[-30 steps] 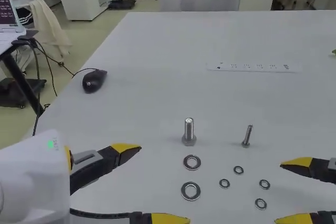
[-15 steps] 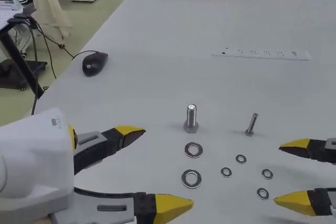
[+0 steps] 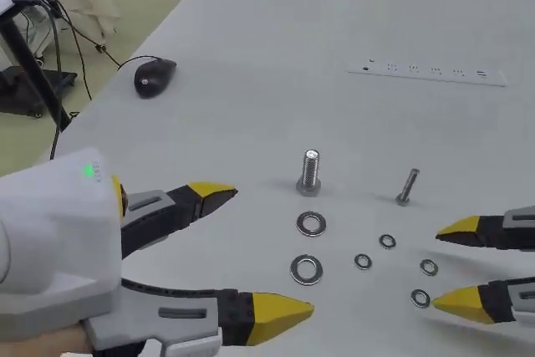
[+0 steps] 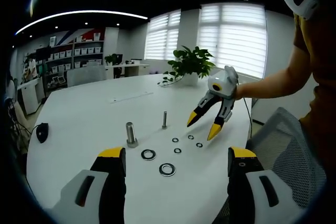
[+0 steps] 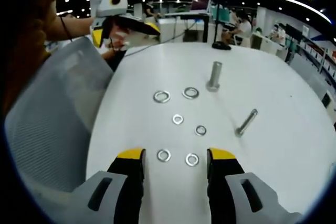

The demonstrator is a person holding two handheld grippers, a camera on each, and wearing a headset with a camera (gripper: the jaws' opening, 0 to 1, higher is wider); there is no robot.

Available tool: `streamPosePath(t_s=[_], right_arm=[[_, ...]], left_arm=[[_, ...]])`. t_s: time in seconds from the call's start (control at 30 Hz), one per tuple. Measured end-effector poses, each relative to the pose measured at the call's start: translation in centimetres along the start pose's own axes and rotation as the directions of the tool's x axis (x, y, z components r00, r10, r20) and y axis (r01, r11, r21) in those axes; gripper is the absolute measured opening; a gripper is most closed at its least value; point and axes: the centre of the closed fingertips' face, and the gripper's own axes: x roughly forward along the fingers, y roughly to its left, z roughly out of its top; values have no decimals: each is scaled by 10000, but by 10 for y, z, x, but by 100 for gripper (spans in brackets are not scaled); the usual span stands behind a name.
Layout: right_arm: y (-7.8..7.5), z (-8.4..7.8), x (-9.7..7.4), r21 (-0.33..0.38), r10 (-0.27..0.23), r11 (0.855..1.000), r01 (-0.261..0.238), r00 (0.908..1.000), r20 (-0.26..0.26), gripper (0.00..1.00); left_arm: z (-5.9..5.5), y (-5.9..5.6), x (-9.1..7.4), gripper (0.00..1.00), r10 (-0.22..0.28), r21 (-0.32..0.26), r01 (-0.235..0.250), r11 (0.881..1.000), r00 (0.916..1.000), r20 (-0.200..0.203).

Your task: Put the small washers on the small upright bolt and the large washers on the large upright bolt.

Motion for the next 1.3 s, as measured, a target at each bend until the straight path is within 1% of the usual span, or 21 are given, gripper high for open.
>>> streamPosePath(t_s=[0.1, 0.17, 0.2, 0.27, 0.33, 0.43, 0.53, 0.67, 0.77, 0.83, 0.87, 0.93, 0.97, 1.0, 1.03, 1.2, 1.23, 1.3], right_arm=[[3, -1, 2, -490, 144, 9987, -169, 9986, -507, 47], [7, -2, 4, -683, 356, 9968, -412, 9961, -810, 46], [9, -4, 5, -816, 495, 9950, -583, 9932, -1054, 44], [9, -6, 6, -1178, 574, 9903, -740, 9887, -1388, 41], [14, -8, 10, -1411, 786, 9847, -1025, 9830, -1657, 41], [18, -14, 14, -1874, 906, 9729, -1352, 9692, -2289, 40], [21, -15, 19, -1916, 1074, 9689, -1565, 9638, -2439, 38], [19, -21, 21, -2117, 1145, 9602, -1822, 9481, -2967, 37], [16, -20, 22, -2212, 1141, 9566, -1898, 9422, -3151, 35], [16, -19, 22, -2319, 1176, 9517, -2011, 9367, -3299, 33], [15, -20, 22, -2384, 1158, 9490, -2062, 9314, -3450, 32], [16, -21, 23, -2479, 1192, 9437, -2190, 9242, -3627, 30], [14, -25, 22, -2615, 1117, 9387, -2244, 9161, -3851, 29], [15, -25, 22, -2637, 1153, 9367, -2306, 9138, -3894, 29], [15, -23, 22, -2565, 1186, 9391, -2285, 9165, -3821, 29], [17, -25, 22, -2670, 1262, 9310, -2490, 9057, -4047, 27], [17, -25, 22, -2822, 1267, 9237, -2592, 9017, -4133, 27], [17, -25, 23, -2836, 1290, 9213, -2660, 8971, -4225, 26]], left_arm=[[0, 3, 0, 80, 47, -3, -47, 10000, 10000, 33], [0, 3, 1, 79, 46, -16, -46, 10000, 10000, 43], [0, 3, 1, 79, 37, -13, -37, 10000, 10000, 46], [-2, 3, 2, 79, 29, -29, -28, 10000, 10000, 14], [-2, 4, 2, 80, 63, -79, -63, 9999, 10000, 63], [-1, 5, 2, 80, 131, -108, -129, 9999, 9997, 188], [1, 4, 2, 80, 106, -142, -102, 9998, 9996, 255], [3, 5, 1, 80, 92, -37, -91, 10000, 9995, 292], [4, 8, 0, 80, 146, -57, -144, 9999, 9993, 354], [4, 9, -1, 80, 171, -53, -169, 9998, 9993, 347], [4, 9, -1, 80, 172, -54, -170, 9998, 9992, 353], [4, 9, -1, 80, 168, -71, -165, 9998, 9992, 362], [3, 9, -1, 80, 173, -84, -170, 9998, 9992, 372], [3, 9, -1, 80, 170, -99, -166, 9998, 9992, 366], [3, 8, -2, 80, 174, -104, -170, 9998, 9992, 365], [1, 9, -3, 80, 208, -160, -202, 9997, 9991, 358], [1, 9, -3, 80, 211, -160, -205, 9997, 9991, 356], [0, 10, -3, 80, 212, -180, -206, 9996, 9992, 350]])
